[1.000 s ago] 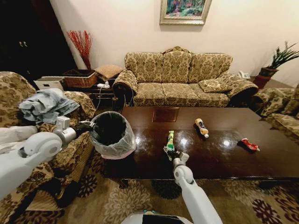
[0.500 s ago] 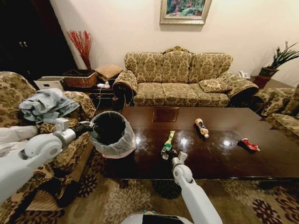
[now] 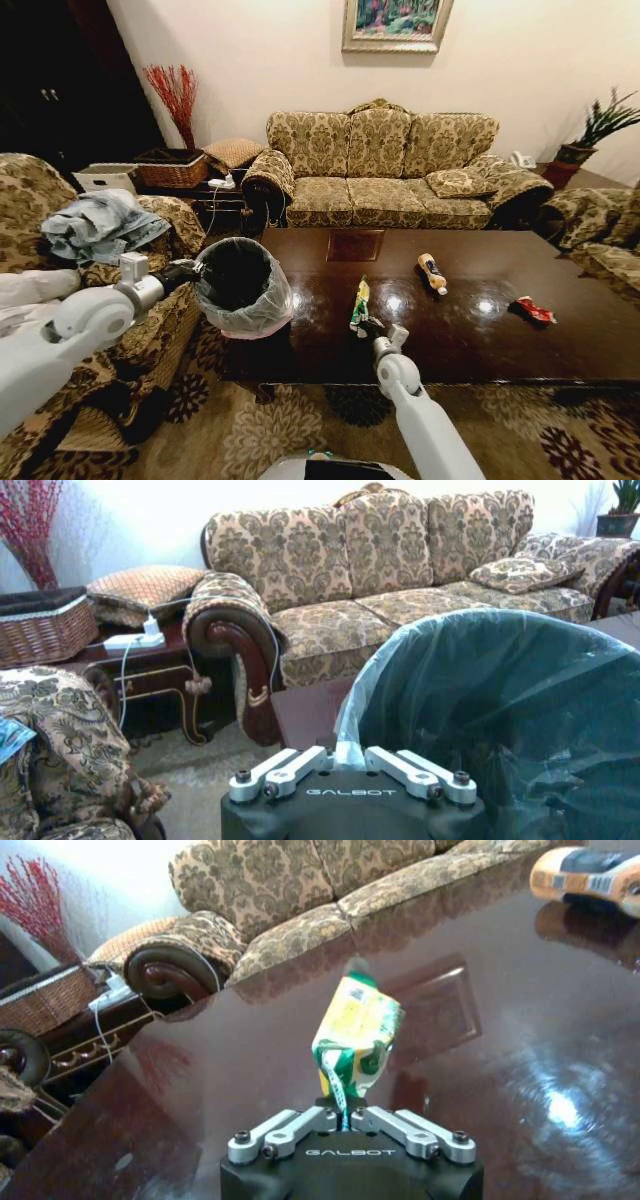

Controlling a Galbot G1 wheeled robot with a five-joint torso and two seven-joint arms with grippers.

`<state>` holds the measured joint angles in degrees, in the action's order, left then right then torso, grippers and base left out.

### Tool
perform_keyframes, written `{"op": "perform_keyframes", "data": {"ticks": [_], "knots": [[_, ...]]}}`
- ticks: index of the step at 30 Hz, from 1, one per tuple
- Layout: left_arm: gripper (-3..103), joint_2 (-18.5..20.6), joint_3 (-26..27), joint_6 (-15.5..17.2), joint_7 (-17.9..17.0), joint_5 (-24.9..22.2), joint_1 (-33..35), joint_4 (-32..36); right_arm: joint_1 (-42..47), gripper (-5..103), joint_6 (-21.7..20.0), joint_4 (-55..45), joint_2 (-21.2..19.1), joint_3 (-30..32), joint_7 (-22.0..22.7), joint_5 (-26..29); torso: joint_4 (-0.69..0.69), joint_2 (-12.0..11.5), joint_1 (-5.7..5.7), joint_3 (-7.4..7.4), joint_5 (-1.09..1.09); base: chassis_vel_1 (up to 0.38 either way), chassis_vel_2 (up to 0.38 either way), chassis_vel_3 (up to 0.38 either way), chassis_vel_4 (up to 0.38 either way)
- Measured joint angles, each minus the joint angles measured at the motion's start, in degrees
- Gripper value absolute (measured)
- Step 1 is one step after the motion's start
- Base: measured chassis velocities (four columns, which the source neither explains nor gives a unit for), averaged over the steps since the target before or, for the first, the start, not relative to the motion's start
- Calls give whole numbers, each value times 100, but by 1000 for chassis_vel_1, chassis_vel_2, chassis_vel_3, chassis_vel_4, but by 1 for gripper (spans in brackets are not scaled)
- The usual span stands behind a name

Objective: Move to the front of the table and place the trash on the table into the trash bin.

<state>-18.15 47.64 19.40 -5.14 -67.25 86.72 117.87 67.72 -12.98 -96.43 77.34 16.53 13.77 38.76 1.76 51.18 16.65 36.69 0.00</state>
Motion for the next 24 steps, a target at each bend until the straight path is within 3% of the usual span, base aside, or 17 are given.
{"op": "perform_keyframes", "data": {"ticks": [2,4,5,7,9,11,14,15,24], "knots": [[2,-11,0,-14,-1,7,5,23,82,1,48,-183,-71,86,-86,23,-1,0,0,0,0,0,0,0,0],[2,14,0,-16,-2,10,-10,30,193,0,493,-633,-131,160,-578,-41,0,0,0,0,3,0,0,0,0],[2,14,0,-16,-2,10,-10,30,193,0,493,-633,-131,160,-578,-41,0,0,0,0,3,0,0,0,0],[2,21,-41,-7,16,101,-23,29,116,0,1044,-1227,-356,191,-1557,-205,-1,0,0,-1,0,0,0,0,0],[2,20,-56,8,27,106,-20,45,39,0,1189,-1348,-421,159,-1790,-176,-1,0,0,-1,-1,0,0,0,0],[2,101,-79,93,49,61,-2,160,-356,0,1594,-1708,-605,-43,-2472,-71,0,0,0,-1,-1,0,0,0,0],[2,238,-81,154,67,-2,10,253,-664,0,1740,-1956,-693,-301,-2803,44,1,0,0,-1,1,0,0,0,0],[2,453,-82,237,91,-116,26,430,-1074,0,1765,-2343,-779,-798,-3022,301,0,0,0,0,1,0,0,0,0],[2,543,-109,364,91,-300,88,936,-1728,0,1809,-2340,-636,-2052,-3141,442,0,0,0,0,1,0,0,0,0]]}}
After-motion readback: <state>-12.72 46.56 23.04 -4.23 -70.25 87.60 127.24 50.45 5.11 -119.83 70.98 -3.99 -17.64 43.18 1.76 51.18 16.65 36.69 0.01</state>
